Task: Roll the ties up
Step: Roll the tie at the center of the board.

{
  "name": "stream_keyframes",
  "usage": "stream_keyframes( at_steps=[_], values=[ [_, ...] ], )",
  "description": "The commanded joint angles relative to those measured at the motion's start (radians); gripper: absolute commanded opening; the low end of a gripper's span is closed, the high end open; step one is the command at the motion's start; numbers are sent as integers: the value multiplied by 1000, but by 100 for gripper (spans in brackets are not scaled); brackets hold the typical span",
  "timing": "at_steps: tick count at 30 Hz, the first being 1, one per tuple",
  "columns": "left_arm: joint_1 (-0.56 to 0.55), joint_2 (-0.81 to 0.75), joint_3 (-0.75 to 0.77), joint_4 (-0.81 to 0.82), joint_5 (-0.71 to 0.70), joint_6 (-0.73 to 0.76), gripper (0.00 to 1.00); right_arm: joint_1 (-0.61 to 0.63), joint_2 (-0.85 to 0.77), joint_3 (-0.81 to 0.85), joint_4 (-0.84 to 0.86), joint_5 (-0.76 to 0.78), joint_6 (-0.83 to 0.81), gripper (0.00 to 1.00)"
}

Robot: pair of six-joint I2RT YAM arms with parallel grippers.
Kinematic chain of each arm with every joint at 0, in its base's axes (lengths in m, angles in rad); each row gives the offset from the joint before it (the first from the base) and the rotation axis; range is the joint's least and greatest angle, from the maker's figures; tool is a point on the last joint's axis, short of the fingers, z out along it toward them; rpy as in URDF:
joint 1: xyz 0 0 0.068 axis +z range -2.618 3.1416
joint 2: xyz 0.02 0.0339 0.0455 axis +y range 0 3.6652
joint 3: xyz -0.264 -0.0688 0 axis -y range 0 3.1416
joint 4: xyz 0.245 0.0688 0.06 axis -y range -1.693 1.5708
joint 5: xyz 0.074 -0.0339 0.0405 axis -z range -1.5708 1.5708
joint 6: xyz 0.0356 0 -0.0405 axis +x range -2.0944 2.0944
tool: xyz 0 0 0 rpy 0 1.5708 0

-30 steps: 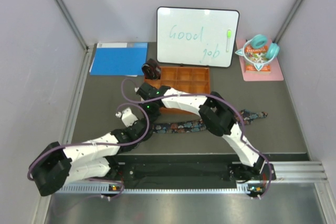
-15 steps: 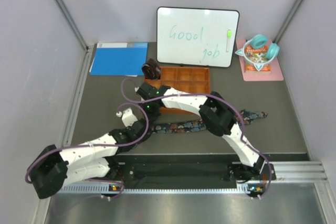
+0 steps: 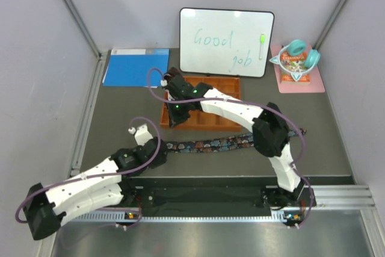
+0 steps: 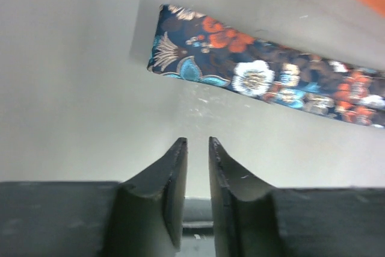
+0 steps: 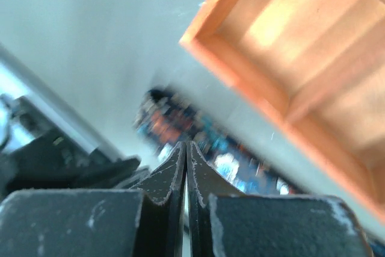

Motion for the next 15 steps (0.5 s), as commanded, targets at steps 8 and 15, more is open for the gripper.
stream_keyframes(
  at_steps=[8,15],
  values=[
    [-5,-262,102,-116,-99,65,51,11,-264,-352,253,-243,104,0],
    [-3,-196,122,-117,-130,52,54,16,-191,-365,316,-280,142,0]
  ],
)
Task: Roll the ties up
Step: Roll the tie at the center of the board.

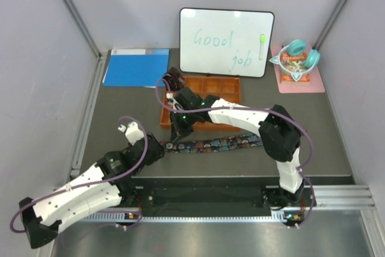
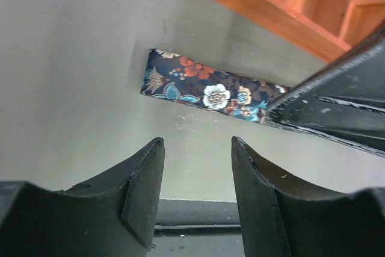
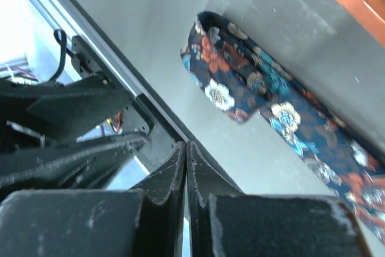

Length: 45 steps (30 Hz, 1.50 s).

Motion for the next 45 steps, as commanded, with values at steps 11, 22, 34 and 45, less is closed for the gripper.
stream_keyframes(
  at_steps=[11,22,34,45],
  values=[
    [-2,4,35,-7,-68,17,53,11,110,6,127,-24,35,0],
    [-1,-7,11,-7,-85,-3,57,9,147,-28,107,50,-10,0],
    [45,62,-52,103,-48,22,60,9,133,-54,89,93,-38,0],
    [197,143,-122,253,64,124,58,9,141,-65,90,99,-42,0]
  ],
)
